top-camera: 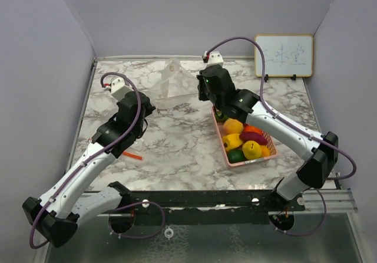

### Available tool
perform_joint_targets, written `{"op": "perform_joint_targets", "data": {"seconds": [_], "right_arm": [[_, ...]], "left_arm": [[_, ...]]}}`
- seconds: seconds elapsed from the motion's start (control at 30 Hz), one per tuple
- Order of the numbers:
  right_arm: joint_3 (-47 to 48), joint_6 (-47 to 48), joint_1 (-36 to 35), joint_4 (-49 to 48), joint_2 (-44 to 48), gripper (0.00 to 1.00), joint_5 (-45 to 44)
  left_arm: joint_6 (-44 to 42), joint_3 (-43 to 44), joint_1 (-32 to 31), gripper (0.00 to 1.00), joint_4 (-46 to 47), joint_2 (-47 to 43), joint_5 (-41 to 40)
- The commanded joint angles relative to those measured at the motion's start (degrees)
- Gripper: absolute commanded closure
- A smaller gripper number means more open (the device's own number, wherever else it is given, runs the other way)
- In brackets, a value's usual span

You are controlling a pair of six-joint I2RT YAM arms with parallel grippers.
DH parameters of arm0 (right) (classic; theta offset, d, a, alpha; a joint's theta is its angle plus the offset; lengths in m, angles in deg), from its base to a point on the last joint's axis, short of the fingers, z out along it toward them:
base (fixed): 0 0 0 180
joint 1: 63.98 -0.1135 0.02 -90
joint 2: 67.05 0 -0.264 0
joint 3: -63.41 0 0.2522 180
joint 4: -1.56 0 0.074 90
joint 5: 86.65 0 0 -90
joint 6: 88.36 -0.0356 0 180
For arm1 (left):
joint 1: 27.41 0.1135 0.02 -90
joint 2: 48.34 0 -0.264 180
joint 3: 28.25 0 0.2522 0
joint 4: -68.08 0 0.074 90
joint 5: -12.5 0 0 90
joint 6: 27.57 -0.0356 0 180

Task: Place the food in the zip-top bag and seal the zipper
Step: Open the zipper of the food storage bag.

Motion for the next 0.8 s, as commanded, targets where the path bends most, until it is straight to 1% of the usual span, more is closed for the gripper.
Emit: {"op": "perform_joint_targets", "data": {"seconds": [0.0, 0.03, 0.1, 0.13, 0.17, 0.23, 0.3, 0.43, 0.53, 0.6, 0.77], "right_arm": [[-4.46, -1.25, 1.21, 8.46, 3.36, 0.98, -13.78], [-5.31, -0.56, 1.21, 7.28, 4.24, 0.98, -11.38], [-8.0, 3.79, 1.21, -0.83, 6.69, 0.98, -1.16], [-8.91, 4.89, 1.21, -3.73, 7.88, 0.98, 4.26], [-8.72, 4.96, 1.21, -5.07, 7.9, 0.98, 8.5], [-5.04, 5.3, 1.17, -4.84, 6.25, 0.98, 14.49], [-1.92, 5.74, 1.12, -4.1, 4.54, 0.98, 19.15], [1.02, 5.68, 0.87, -3.65, 3.33, 0.98, 22.38], [1.05, 5.53, 0.86, -2.97, 3.33, 0.98, 21.93], [0.69, 5.25, 0.86, -2.44, 3.41, 0.98, 21.53], [-0.01, 4.85, 0.86, -2.06, 3.8, 0.98, 21.28]], "left_arm": [[-2.41, -0.36, 0.97, 1.0, -5.31, -0.38, -12.59], [-3.93, -1.16, 0.94, 1.0, -2.75, -0.66, -10.71], [-8.51, -4.37, 0.96, 1.0, 6.85, -2.03, -3.57], [-10.79, -6.93, 0.97, 1.0, 12.68, -3.13, 1.61], [-12.43, -9.71, 0.96, 0.98, 19.87, -4.12, 8.83], [-14.48, -14.49, 0.95, 0.87, 31.95, -5.54, 17.3], [-14.11, -16.2, 0.97, 0.76, 38.27, -4.74, 22.33], [-16.48, -14.06, 0.97, 0.6, 39.39, -0.44, 33.24], [-15.23, -14.03, 0.97, 0.47, 41.95, 0.49, 36.98], [-13.77, -14.39, 0.97, 0.42, 44.21, 0.44, 38.37], [-11.68, -14.1, 0.97, 0.4, 45.37, 1.14, 38.64]]}}
